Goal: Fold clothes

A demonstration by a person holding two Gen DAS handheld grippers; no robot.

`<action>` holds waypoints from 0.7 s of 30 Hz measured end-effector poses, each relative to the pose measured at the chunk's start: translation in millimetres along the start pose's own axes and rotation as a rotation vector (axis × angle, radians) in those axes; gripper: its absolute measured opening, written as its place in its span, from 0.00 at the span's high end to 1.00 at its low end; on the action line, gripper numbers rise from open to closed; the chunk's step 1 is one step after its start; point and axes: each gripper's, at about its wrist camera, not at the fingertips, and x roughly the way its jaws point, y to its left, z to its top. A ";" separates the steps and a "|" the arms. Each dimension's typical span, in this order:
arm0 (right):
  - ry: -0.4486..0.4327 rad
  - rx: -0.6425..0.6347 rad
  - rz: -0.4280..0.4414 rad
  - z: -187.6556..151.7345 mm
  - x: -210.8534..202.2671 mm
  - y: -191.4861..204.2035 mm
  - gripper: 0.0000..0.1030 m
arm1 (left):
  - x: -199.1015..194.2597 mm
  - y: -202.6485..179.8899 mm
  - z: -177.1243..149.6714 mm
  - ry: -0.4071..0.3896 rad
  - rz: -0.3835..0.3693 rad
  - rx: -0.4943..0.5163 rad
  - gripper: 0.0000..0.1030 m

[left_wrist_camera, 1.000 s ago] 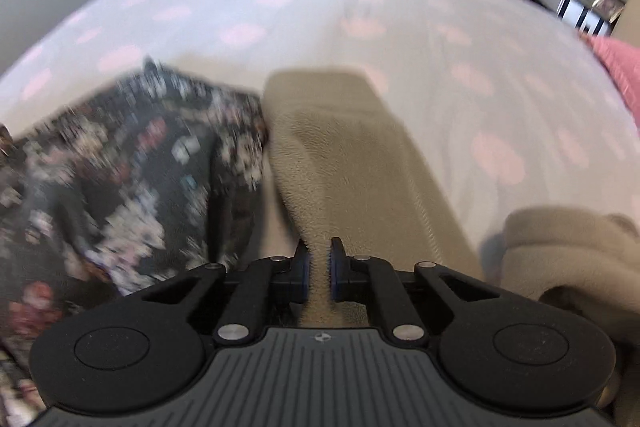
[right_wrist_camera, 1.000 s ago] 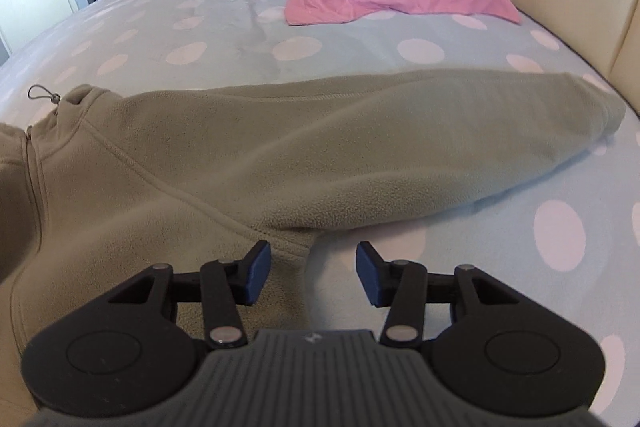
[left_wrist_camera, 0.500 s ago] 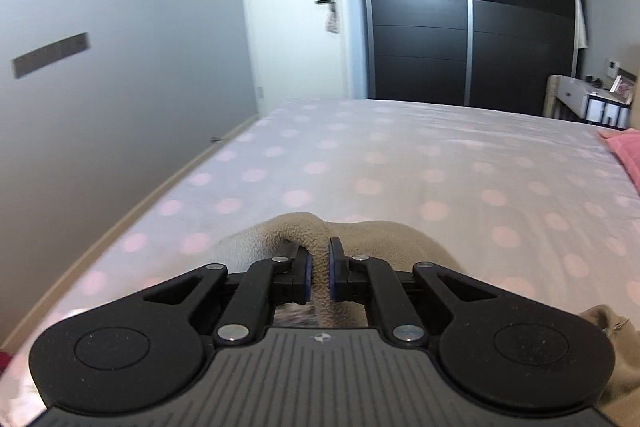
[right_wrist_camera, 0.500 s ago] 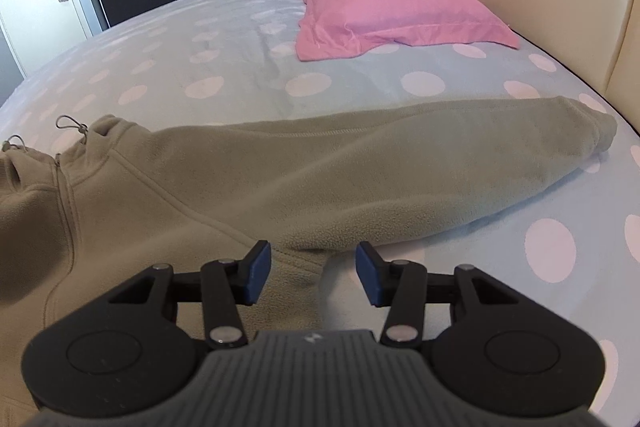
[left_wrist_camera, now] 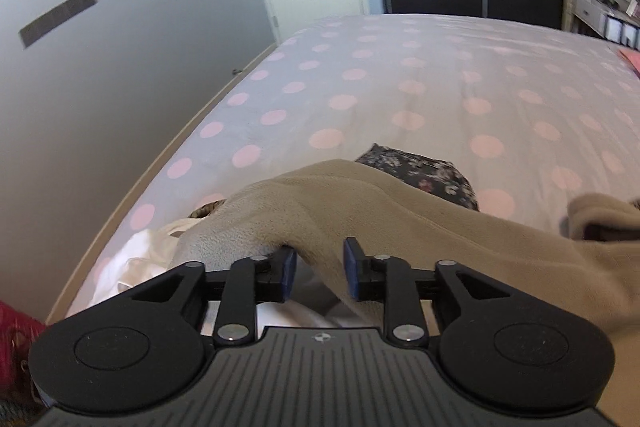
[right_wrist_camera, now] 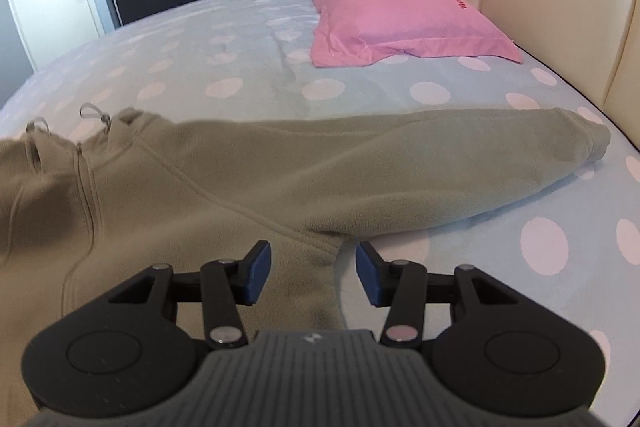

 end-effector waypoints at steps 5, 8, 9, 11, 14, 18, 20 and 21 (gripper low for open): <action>0.077 -0.039 0.018 -10.0 3.2 2.6 0.50 | -42.3 -28.9 -24.8 -0.047 -0.124 0.121 0.59; 0.124 -0.048 0.035 -19.7 0.6 2.8 0.50 | -58.6 -50.4 -45.2 -0.048 -0.191 0.179 0.59; 0.138 -0.047 0.042 -23.4 -0.9 2.0 0.50 | -63.2 -57.9 -52.3 -0.048 -0.213 0.197 0.59; 0.171 -0.038 0.055 -30.6 -3.7 -1.1 0.49 | -71.3 -73.0 -66.8 -0.045 -0.255 0.229 0.59; 0.227 -0.021 0.065 -43.8 -8.0 -5.9 0.49 | -79.2 -94.6 -88.6 -0.030 -0.311 0.268 0.59; 0.298 0.008 0.075 -60.7 -14.6 -16.5 0.49 | -82.7 -120.8 -115.9 -0.013 -0.383 0.310 0.59; 0.329 0.028 0.085 -67.5 -18.0 -21.8 0.49 | -82.6 -133.0 -129.7 -0.003 -0.419 0.335 0.59; 0.343 0.038 0.090 -70.5 -19.6 -24.3 0.49 | -82.7 -138.6 -137.0 0.002 -0.434 0.349 0.59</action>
